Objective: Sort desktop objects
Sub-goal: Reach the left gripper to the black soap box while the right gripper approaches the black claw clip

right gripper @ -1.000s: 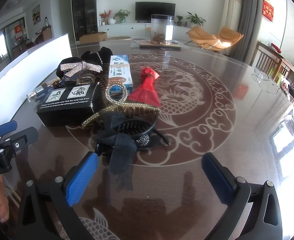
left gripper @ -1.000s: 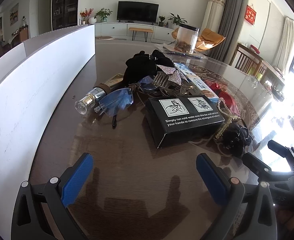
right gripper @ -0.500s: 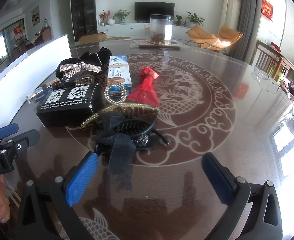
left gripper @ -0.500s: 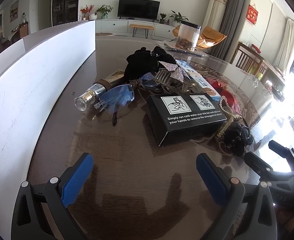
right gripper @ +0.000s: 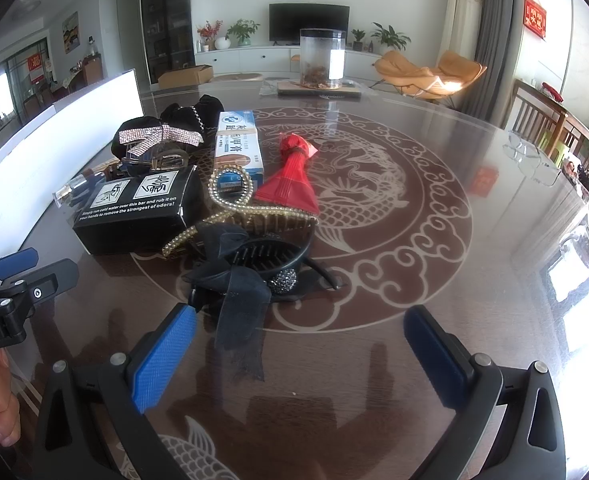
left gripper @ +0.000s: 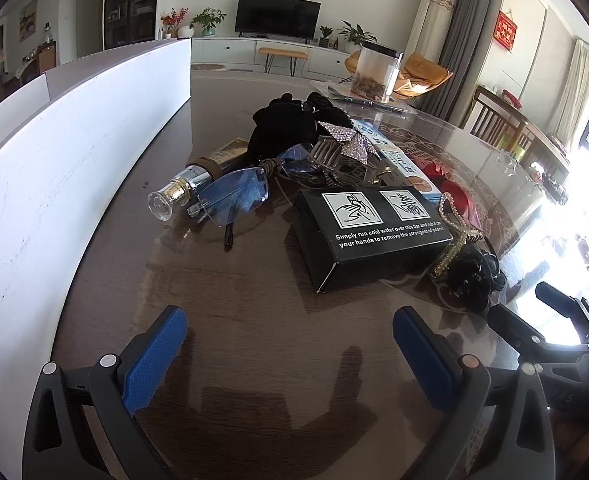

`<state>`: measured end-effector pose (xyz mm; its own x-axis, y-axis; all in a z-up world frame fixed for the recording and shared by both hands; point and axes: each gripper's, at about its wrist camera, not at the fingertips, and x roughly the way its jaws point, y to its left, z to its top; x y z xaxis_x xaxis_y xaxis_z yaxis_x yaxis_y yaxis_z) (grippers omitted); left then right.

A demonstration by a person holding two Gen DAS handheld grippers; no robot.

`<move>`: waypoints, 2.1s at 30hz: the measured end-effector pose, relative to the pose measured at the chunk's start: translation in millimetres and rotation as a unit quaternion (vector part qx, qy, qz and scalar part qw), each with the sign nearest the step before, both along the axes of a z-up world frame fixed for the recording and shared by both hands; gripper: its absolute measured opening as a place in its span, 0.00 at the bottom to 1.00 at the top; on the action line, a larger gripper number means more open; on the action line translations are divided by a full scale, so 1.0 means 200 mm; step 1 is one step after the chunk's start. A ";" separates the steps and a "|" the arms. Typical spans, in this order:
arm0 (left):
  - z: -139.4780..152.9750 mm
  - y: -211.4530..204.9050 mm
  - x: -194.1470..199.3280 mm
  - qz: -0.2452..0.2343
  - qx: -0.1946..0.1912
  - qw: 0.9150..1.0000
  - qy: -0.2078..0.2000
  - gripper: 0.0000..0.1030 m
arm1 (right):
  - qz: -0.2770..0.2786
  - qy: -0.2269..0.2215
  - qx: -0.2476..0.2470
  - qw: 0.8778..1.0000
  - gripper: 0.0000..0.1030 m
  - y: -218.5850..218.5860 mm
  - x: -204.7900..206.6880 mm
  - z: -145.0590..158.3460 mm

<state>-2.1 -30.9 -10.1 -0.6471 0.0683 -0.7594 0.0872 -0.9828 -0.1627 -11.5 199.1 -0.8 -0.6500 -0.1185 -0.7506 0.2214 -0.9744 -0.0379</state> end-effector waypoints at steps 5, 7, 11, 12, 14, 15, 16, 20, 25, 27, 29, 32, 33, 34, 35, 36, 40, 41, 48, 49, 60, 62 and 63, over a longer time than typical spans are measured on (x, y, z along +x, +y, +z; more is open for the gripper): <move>-0.02 0.02 -0.04 -0.022 0.002 1.000 -0.021 1.00 | 0.000 0.000 0.000 1.000 1.00 0.00 0.00 0.00; -0.02 0.05 -0.06 -0.043 -0.014 0.999 -0.028 1.00 | 0.000 -0.001 -0.003 1.000 1.00 0.00 0.00 0.00; -0.03 0.11 -0.14 -0.068 -0.052 0.995 -0.046 1.00 | -0.003 -0.001 -0.006 1.000 1.00 0.01 0.00 0.00; -0.04 0.12 -0.16 -0.073 -0.062 0.994 -0.050 1.00 | -0.004 -0.001 -0.006 1.000 1.00 0.01 0.00 0.00; -0.05 0.14 -0.22 -0.082 -0.083 0.991 -0.059 1.00 | -0.004 -0.001 -0.006 1.000 1.00 0.01 0.00 0.00; -0.05 0.15 -0.25 -0.092 -0.083 0.991 -0.059 1.00 | -0.004 -0.001 -0.006 1.000 1.00 0.01 0.00 0.00; -0.05 0.15 -0.27 -0.101 -0.085 0.990 -0.059 1.00 | -0.004 -0.001 -0.006 1.000 1.00 0.01 0.00 0.00; -0.04 0.15 -0.37 -0.124 -0.085 0.986 -0.071 1.00 | -0.006 -0.002 -0.010 1.000 1.00 0.01 0.00 0.00; -0.03 0.20 -0.44 -0.171 -0.091 0.977 -0.089 1.00 | -0.009 -0.002 -0.015 1.000 1.00 0.02 0.00 0.00; -0.03 0.22 -0.43 -0.197 -0.091 0.972 -0.089 1.00 | -0.010 -0.002 -0.017 1.000 1.00 0.03 0.00 0.00; -0.03 0.26 -0.40 -0.225 -0.094 0.967 -0.079 1.00 | -0.012 -0.002 -0.021 1.000 1.00 0.03 0.00 0.00; -0.02 0.28 -0.34 -0.253 -0.089 0.961 -0.070 1.00 | -0.018 -0.001 -0.030 0.999 1.00 0.05 0.00 0.00; -0.02 0.29 -0.32 -0.270 -0.081 0.957 -0.067 1.00 | -0.021 -0.001 -0.034 0.999 1.00 0.06 0.00 0.00; -0.01 0.29 -0.29 -0.289 -0.072 0.952 -0.067 1.00 | -0.024 -0.001 -0.038 0.999 1.00 0.07 0.00 0.00; -0.01 0.29 -0.27 -0.305 -0.061 0.948 -0.069 1.00 | -0.026 -0.002 -0.043 0.999 1.00 0.08 0.00 0.01; 0.00 0.30 -0.25 -0.318 -0.051 0.944 -0.070 1.00 | -0.028 -0.003 -0.047 0.998 1.00 0.09 -0.01 0.01; 0.03 0.26 -0.22 -0.258 -0.099 0.960 -0.048 1.00 | -0.034 -0.007 -0.056 0.998 1.00 0.11 -0.01 0.00; 0.04 0.25 -0.24 -0.242 -0.111 0.963 -0.044 1.00 | -0.034 -0.007 -0.056 0.998 1.00 0.11 -0.02 0.00; 0.02 0.29 -0.38 -0.257 -0.149 0.953 -0.061 1.00 | -0.035 -0.006 -0.052 0.998 1.00 0.11 -0.01 0.01; 0.00 0.31 -0.40 -0.262 -0.156 0.950 -0.066 1.00 | -0.036 -0.005 -0.052 0.998 1.00 0.11 -0.01 0.01; -0.02 0.39 -0.51 -0.283 -0.095 0.951 -0.083 1.00 | -0.039 -0.006 -0.056 0.998 1.00 0.12 -0.01 0.01; 0.00 0.38 -0.47 -0.280 -0.096 0.953 -0.061 0.85 | -0.040 -0.006 -0.057 0.998 1.00 0.12 -0.02 0.01; 0.00 0.38 -0.45 -0.277 -0.097 0.954 -0.058 0.81 | -0.041 -0.006 -0.057 0.998 1.00 0.12 -0.02 0.01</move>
